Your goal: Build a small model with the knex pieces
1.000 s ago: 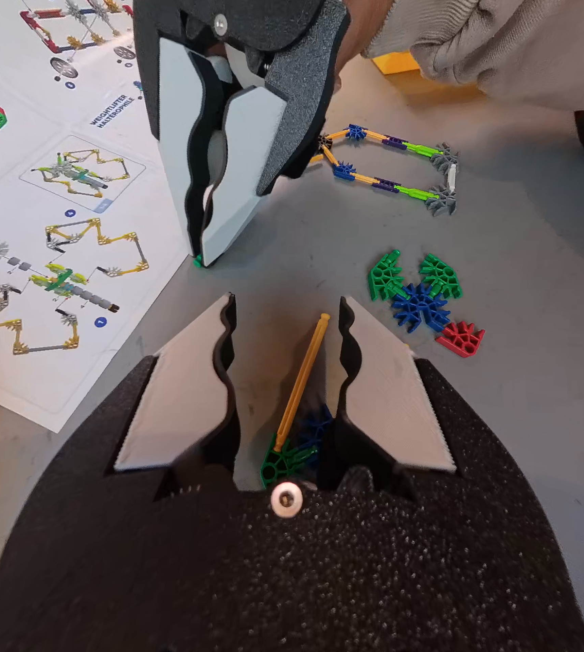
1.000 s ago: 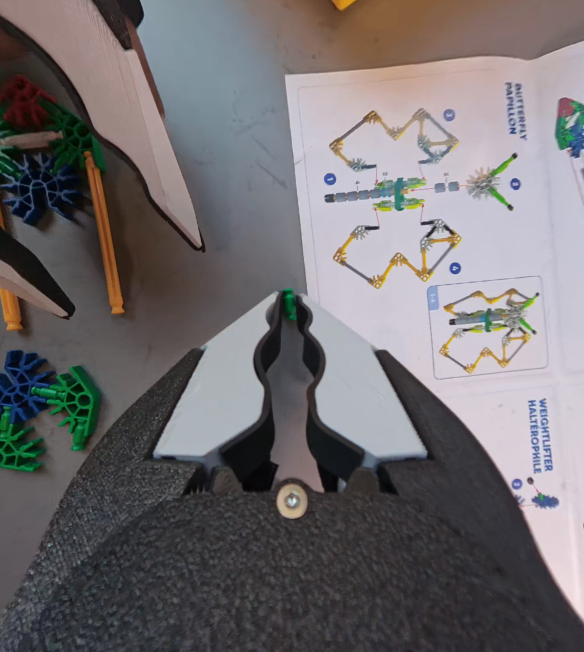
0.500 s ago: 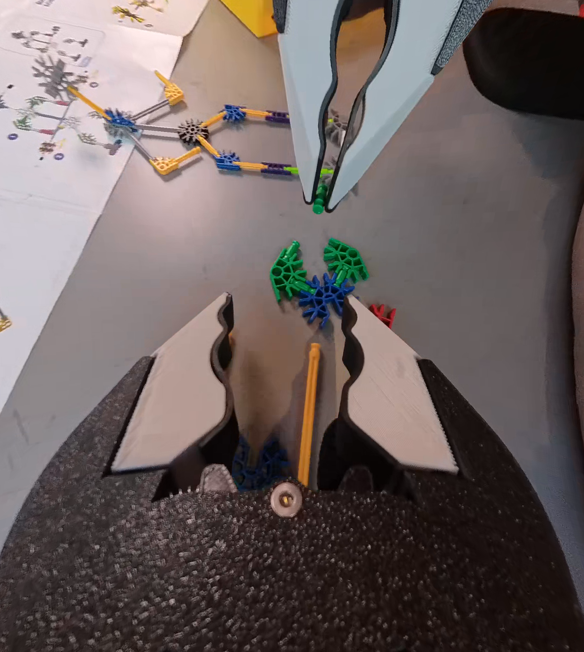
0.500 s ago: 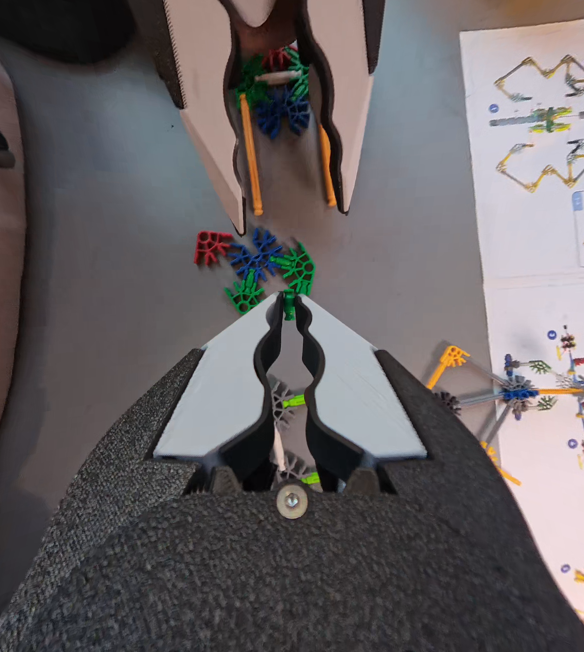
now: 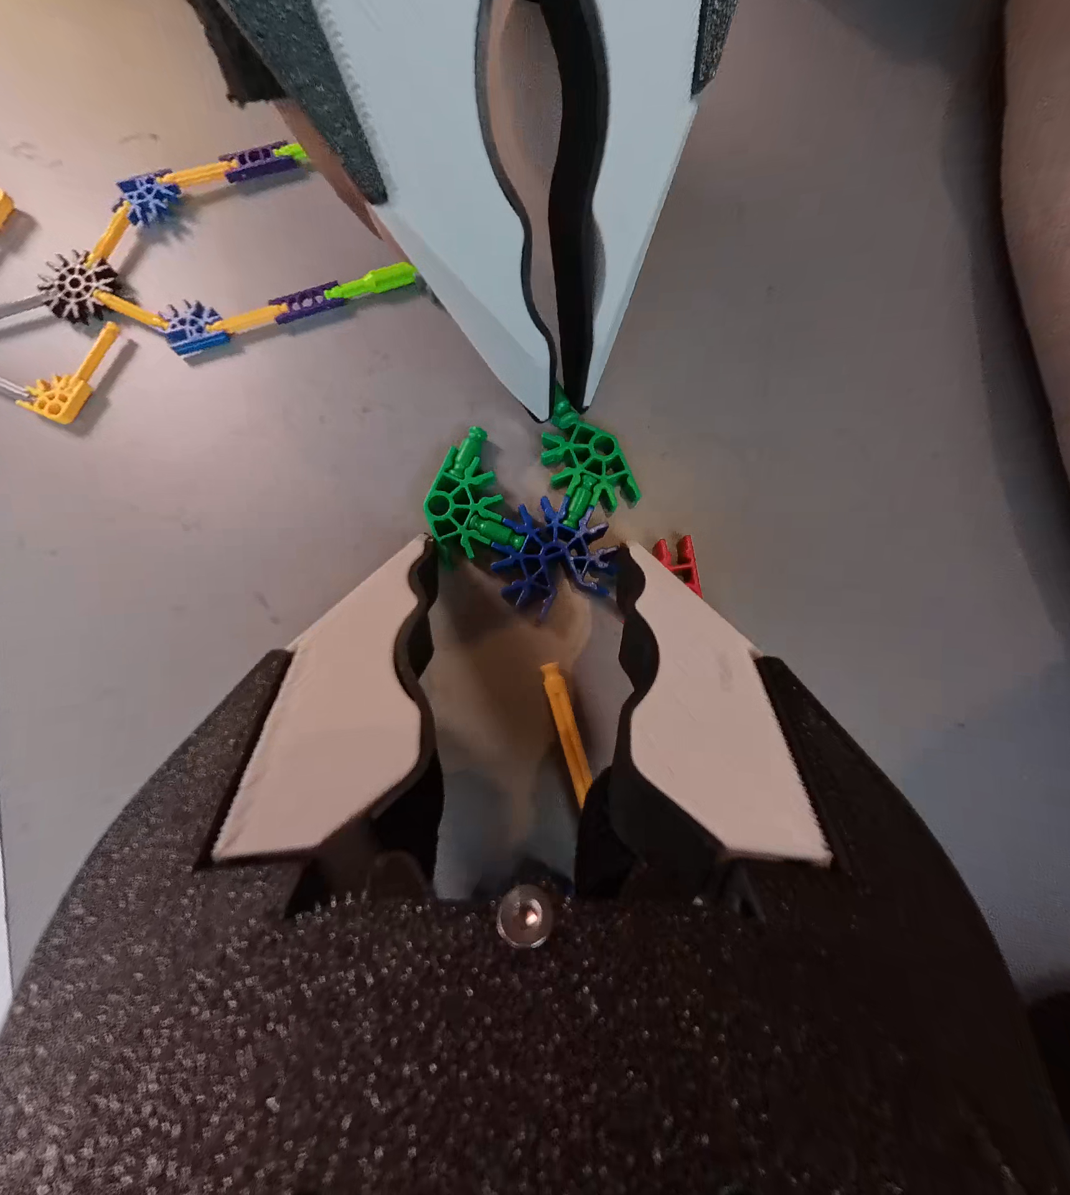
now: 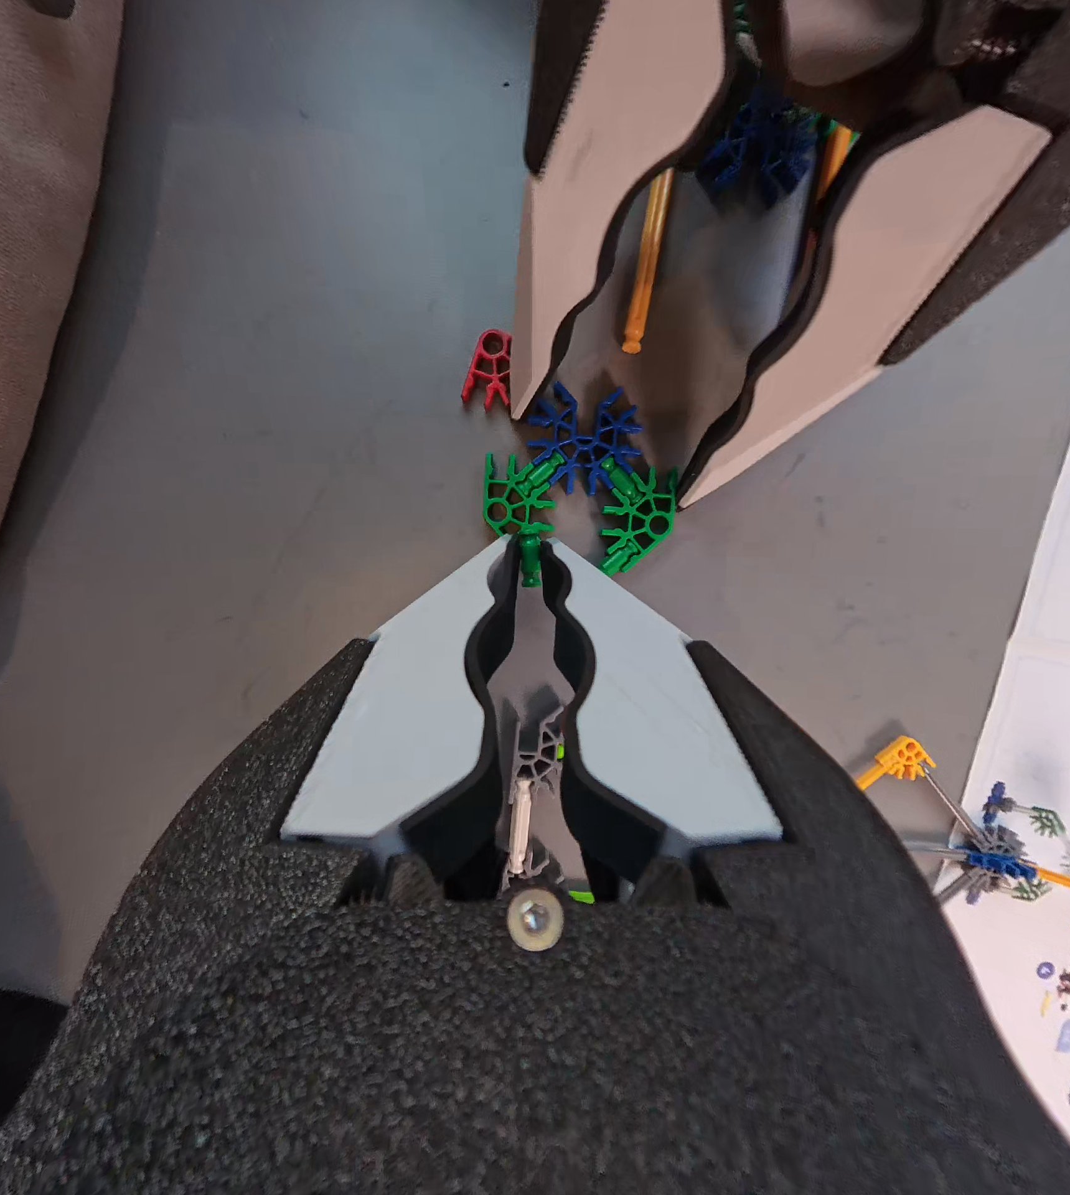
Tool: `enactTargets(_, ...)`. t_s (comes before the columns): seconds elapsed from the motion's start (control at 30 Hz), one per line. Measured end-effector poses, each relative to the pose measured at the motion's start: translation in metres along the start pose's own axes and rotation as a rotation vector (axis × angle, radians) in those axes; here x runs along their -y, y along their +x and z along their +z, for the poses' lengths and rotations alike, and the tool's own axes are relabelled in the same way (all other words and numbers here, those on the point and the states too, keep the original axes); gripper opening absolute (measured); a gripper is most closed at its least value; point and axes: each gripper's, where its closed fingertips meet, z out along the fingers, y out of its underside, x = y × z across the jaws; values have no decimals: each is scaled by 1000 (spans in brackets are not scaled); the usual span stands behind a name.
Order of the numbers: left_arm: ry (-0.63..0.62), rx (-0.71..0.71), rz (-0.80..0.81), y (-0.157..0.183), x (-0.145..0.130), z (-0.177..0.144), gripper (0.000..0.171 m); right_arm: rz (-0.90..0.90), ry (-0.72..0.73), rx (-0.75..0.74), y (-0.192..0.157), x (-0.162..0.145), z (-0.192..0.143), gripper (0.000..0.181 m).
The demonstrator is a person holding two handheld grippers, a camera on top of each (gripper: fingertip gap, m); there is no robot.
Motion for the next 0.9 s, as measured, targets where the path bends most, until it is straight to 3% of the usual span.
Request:
enactTargets(0.27, -22, -139, 103, 0, -3, -4, 55, -60, -46, 17, -5, 0, 7, 5)
enactTargets(0.77, -1, -158, 126, 0, -3, -4, 55, -105, -66, 41, -4, 5, 10, 14)
enactTargets(0.9, 3, -158, 125, 0, -4, -4, 55, -64, -37, 39, -3, 6, 2, 4)
